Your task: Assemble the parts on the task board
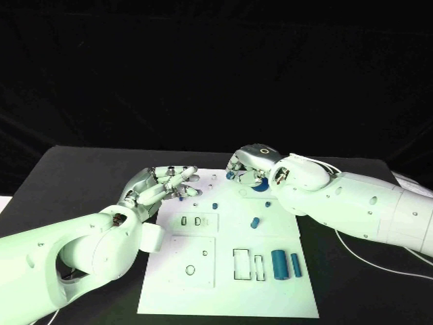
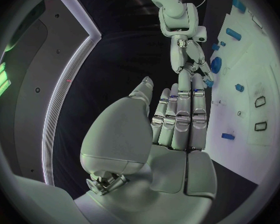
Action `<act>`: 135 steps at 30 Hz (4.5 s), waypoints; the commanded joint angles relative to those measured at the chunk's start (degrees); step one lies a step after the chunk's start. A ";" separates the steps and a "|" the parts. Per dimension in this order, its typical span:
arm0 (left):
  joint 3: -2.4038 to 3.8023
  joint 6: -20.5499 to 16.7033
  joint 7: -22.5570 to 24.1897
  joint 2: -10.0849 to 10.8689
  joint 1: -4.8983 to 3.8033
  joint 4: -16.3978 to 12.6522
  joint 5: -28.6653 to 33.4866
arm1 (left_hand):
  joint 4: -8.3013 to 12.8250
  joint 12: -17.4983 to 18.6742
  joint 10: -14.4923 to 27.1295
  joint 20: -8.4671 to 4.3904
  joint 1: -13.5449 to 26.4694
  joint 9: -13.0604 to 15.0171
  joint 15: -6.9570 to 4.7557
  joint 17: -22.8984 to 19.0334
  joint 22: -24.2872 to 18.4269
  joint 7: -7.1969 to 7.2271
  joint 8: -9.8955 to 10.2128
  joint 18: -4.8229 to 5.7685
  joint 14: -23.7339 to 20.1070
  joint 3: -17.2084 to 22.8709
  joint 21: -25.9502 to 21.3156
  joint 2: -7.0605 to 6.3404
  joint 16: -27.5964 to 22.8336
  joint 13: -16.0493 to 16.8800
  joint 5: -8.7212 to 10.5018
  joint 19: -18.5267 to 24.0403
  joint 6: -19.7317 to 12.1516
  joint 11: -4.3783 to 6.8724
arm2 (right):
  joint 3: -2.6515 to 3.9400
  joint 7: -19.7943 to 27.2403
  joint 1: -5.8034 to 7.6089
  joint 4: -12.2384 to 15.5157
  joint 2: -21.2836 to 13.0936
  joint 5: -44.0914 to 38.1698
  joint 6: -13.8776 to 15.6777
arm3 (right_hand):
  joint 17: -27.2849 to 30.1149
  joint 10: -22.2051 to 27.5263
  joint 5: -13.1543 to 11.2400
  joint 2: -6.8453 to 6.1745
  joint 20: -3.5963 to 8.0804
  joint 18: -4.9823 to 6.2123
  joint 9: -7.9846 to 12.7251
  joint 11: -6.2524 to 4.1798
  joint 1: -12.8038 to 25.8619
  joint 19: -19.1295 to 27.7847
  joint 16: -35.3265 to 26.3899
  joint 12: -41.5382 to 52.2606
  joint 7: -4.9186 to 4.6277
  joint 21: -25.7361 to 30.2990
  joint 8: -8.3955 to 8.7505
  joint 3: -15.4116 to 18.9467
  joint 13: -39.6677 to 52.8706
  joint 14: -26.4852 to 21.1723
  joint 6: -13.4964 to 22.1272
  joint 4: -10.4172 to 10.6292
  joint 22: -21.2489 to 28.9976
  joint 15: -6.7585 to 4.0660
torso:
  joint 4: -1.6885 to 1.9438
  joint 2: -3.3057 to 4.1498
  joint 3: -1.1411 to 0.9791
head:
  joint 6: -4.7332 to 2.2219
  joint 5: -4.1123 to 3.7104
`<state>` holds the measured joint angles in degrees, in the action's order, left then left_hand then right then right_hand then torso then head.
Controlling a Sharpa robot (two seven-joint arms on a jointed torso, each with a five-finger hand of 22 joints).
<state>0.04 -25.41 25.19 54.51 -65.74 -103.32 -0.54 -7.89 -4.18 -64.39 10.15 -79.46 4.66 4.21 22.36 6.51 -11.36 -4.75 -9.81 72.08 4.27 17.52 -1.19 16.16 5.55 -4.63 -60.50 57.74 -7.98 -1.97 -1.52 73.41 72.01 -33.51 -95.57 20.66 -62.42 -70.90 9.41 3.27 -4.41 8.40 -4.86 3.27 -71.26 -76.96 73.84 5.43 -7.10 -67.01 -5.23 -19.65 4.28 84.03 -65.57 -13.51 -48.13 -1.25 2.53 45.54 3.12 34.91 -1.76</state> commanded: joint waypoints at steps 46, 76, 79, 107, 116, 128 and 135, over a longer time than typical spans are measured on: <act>0.04 1.83 0.36 -1.00 -0.09 1.11 0.65 | 0.47 0.40 0.66 0.41 -0.31 -0.04 0.00 0.38 -0.16 -0.24 0.32 -0.61 -0.74 0.01 -0.54 0.45 -0.48 -0.13 -0.07 0.47 -0.37 -0.03 | -0.04 -6.04 -0.33 -5.31 7.64 -0.74 -0.96 | -0.22 0.43 -0.72 -0.62 -0.18 -1.13 -0.86 0.41 1.36 0.73 -0.02 -0.60 -0.37 -0.81 0.42 -1.86 0.03 1.84 0.64 1.93 -0.59 0.05 | 0.31 0.94 0.26 | -0.15 0.40; 0.04 1.99 0.19 -1.05 -0.09 1.48 0.65 | 0.47 0.40 0.66 0.41 -0.31 -0.04 0.00 0.38 -0.16 -0.24 0.32 -0.61 -0.74 0.01 -0.54 0.45 -0.48 -0.13 -0.07 0.47 -0.37 -0.03 | -0.05 -7.10 -0.33 -4.70 6.94 -0.60 0.74 | 5.05 11.02 -4.64 -5.23 -2.01 -0.31 0.83 2.56 1.03 3.76 -3.09 -1.10 -1.85 1.58 1.63 -0.90 -0.52 0.56 10.67 5.36 3.91 1.87 | 0.31 1.10 0.24 | -0.24 0.47; 0.04 2.04 0.13 -0.90 -0.09 1.50 0.65 | 0.51 0.40 0.70 0.43 -0.33 -0.05 0.01 0.45 -0.18 -0.25 0.34 -0.61 -0.78 0.00 -0.56 0.48 -0.51 -0.14 -0.07 0.50 -0.39 -0.05 | 0.05 -6.89 -0.32 -1.85 4.52 -0.05 2.11 | 3.38 9.26 -3.97 -5.14 -1.99 -0.61 0.75 2.40 0.80 2.90 -1.93 0.34 -2.11 0.46 1.53 -0.90 -0.20 1.07 10.39 5.78 2.09 1.77 | 0.11 1.04 0.20 | -0.26 0.50; 0.01 2.47 -0.20 -1.22 -0.03 2.39 1.07 | 0.77 0.39 0.76 0.45 -0.65 -0.03 0.00 0.77 -0.22 -0.20 0.40 -0.66 -0.84 0.15 -0.59 0.80 -0.60 -0.16 -0.12 0.55 -0.42 -0.02 | 1.29 -12.21 1.63 6.38 -10.14 13.01 -8.12 | -17.37 -4.66 2.85 -7.31 -0.65 -3.91 -0.04 0.69 0.75 -4.36 11.70 67.60 -1.97 -12.25 -0.26 11.10 63.73 4.24 13.03 13.71 -18.19 0.59 | -1.01 0.57 -0.13 | -0.28 0.50; 0.00 2.44 -0.38 -1.50 -0.01 2.73 1.07 | 0.78 0.41 0.86 0.46 -0.70 -0.03 0.00 1.00 -0.24 -0.25 0.46 -0.67 -0.87 0.32 -0.59 1.26 -0.65 -0.20 -0.15 0.55 -0.46 -0.05 | 1.24 -12.38 1.24 5.05 -8.63 10.11 -9.39 | -17.93 -5.12 2.81 -7.11 -0.72 -3.96 -0.26 0.66 -0.95 -4.38 12.03 68.77 -1.92 -12.57 -0.92 11.04 65.31 4.28 12.69 13.17 -18.65 0.61 | -1.11 0.56 -0.07 | 0.14 0.56; 0.01 2.44 -0.43 -1.64 0.01 2.39 1.08 | 1.18 0.44 1.03 0.45 -1.21 -0.03 -0.01 1.37 -0.27 -0.28 0.56 -0.68 -0.98 0.69 -0.58 1.61 -0.78 -0.28 -0.17 0.56 -0.55 -0.06 | 1.16 -12.61 0.72 4.16 -7.80 9.42 -10.02 | -17.98 -4.77 2.86 -6.73 -0.72 -3.98 -0.39 0.62 -1.77 -4.37 12.08 68.59 -1.88 -12.70 -1.35 10.77 65.23 4.26 12.40 12.87 -18.83 0.60 | -1.12 0.55 -0.11 | 0.50 0.51; 0.01 2.46 -0.40 -1.64 0.01 2.45 1.08 | 1.24 0.44 1.05 0.45 -1.27 -0.03 -0.01 1.41 -0.27 -0.28 0.56 -0.68 -0.99 0.73 -0.58 1.63 -0.79 -0.28 -0.17 0.57 -0.55 -0.07 | 1.14 -12.40 0.57 4.07 -7.64 9.24 -10.62 | -17.93 -4.87 2.85 -6.58 -0.71 -4.00 -0.52 0.57 -1.94 -4.36 12.07 68.75 -1.80 -12.78 -1.74 10.71 65.51 4.23 11.94 12.83 -18.93 0.57 | -1.09 0.58 -0.12 | 0.69 0.57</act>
<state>0.02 -24.23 24.50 52.96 -65.71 -100.79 0.52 -6.86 -3.96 -63.78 10.56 -80.66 4.68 4.00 23.73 6.31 -11.55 -4.56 -9.80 71.48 4.99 17.30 0.00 15.57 5.35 -4.63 -60.09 57.53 -8.18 -0.83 -13.64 74.04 76.16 -41.21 -85.26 11.19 -74.93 -75.73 12.11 -3.33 -5.03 4.82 -5.31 3.96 -72.70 -81.05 85.59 73.82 -8.78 -79.47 -6.63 -8.88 69.73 83.93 -53.25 -0.42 -66.97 -1.11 1.41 46.11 3.02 35.54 -1.22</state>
